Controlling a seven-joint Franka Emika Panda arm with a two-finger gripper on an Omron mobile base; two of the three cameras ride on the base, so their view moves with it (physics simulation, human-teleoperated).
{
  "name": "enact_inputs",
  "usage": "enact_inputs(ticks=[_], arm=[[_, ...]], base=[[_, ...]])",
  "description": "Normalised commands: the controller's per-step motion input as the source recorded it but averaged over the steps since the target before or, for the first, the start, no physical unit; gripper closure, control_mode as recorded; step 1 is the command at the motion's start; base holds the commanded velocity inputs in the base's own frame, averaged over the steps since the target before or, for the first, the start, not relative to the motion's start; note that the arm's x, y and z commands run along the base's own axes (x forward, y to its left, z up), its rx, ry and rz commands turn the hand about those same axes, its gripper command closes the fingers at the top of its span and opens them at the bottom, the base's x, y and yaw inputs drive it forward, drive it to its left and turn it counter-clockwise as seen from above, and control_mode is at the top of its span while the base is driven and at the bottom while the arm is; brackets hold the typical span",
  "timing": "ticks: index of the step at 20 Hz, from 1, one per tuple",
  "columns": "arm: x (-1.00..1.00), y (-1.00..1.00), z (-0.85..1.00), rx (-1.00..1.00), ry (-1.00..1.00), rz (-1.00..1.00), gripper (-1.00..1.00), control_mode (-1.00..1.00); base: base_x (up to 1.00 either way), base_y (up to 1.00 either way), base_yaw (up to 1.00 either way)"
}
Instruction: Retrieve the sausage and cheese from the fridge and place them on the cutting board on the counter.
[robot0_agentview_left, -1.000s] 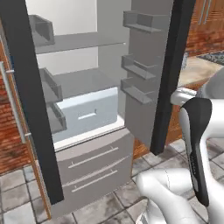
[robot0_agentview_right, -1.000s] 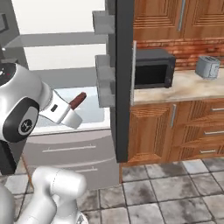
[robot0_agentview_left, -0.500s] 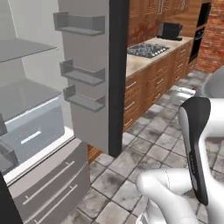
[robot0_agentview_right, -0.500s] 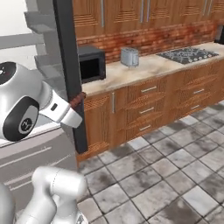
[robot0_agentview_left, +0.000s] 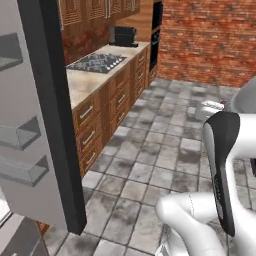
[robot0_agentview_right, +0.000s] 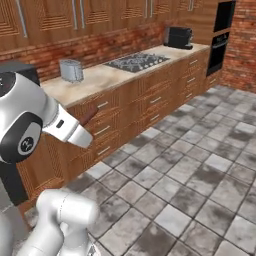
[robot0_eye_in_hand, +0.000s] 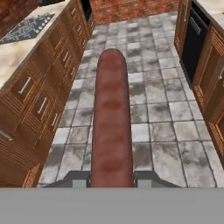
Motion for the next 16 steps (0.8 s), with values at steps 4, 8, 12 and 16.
enact_inputs(ticks=[4,8,12,16], arm=[[0.0,0.0,0.0,0.0,0.0,0.0,1.0,1.0],[0.0,0.0,0.0,0.0,0.0,0.0,1.0,1.0],[0.0,0.0,0.0,0.0,0.0,0.0,1.0,1.0],[0.0,0.0,0.0,0.0,0.0,0.0,1.0,1.0]], base=[[1.0,-0.61,-0.4],[1.0,-0.53,-0.29],[1.0,-0.36,-0.22],[1.0,-0.25,-0.14]])
